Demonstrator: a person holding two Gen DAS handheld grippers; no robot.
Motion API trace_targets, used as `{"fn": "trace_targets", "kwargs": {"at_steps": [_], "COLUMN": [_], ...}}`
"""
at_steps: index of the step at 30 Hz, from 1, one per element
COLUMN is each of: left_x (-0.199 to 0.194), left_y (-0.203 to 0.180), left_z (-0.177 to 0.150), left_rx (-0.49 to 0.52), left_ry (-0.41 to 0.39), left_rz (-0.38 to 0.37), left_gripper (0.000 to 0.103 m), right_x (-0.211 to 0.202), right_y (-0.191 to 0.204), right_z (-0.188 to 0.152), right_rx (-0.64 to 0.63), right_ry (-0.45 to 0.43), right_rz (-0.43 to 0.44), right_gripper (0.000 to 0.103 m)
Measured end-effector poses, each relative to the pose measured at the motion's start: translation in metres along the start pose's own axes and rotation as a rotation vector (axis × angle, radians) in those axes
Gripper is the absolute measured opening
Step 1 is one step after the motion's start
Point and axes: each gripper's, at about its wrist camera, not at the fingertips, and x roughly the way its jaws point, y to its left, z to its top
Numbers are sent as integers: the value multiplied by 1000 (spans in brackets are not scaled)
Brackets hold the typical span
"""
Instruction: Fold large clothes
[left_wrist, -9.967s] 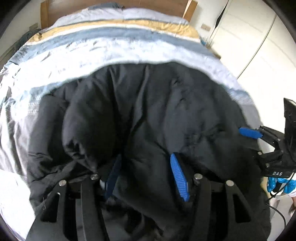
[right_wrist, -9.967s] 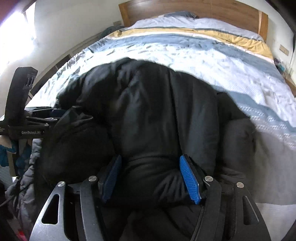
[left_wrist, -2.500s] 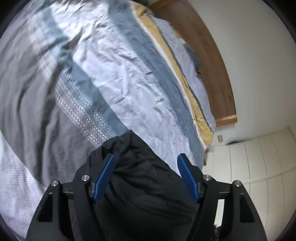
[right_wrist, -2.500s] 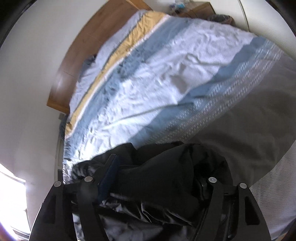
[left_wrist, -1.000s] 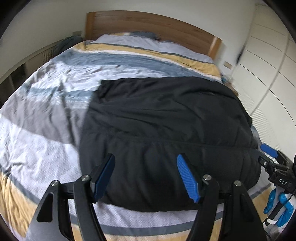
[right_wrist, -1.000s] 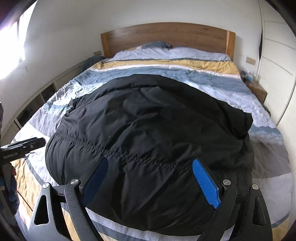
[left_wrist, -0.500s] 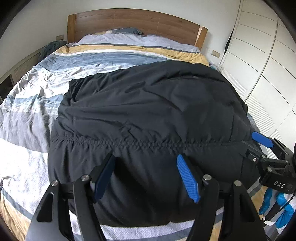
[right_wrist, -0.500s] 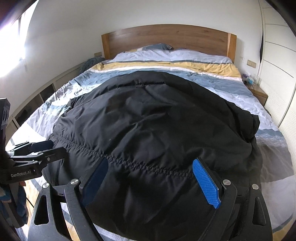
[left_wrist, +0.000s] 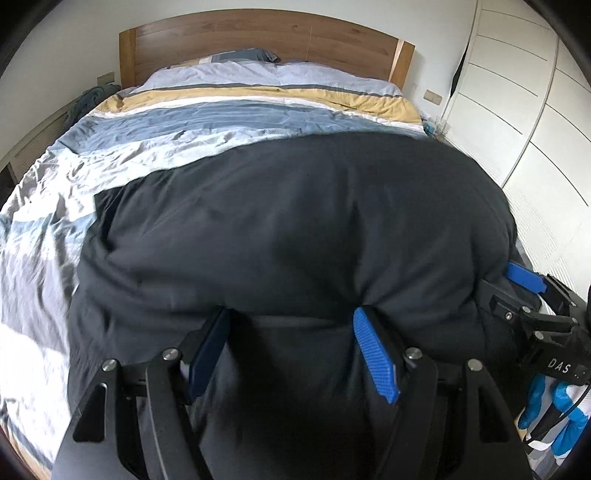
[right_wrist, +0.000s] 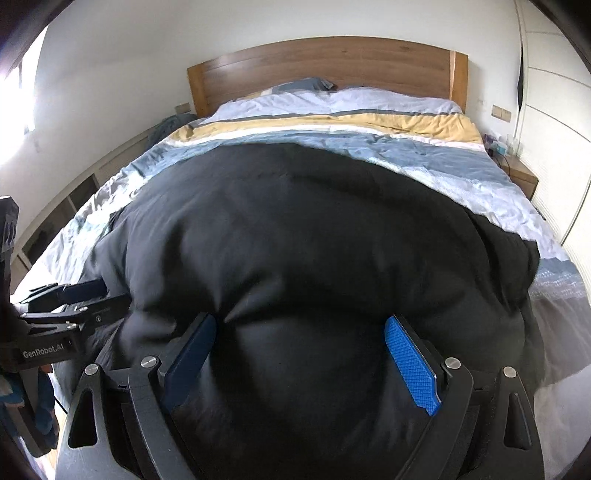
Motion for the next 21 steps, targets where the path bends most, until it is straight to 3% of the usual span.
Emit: {"fn": "trace_targets", "kwargs": {"at_steps": [10, 15, 21], "left_x": [74, 120, 148], "left_y": [-6, -12, 16], "left_z": [78, 113, 128], "left_rx": [-21, 5, -69], "left_ry": [57, 112, 153], "left_rz": [32, 77, 22], "left_gripper": [68, 71, 82], "right_x": [69, 103, 117], "right_y": [-23, -45, -90], "right_z": [55, 71, 72], "right_rx": [9, 76, 156], "right_ry": [64, 119, 156], "right_rz": [-24, -39, -75], "right_gripper": [92, 92, 92]}}
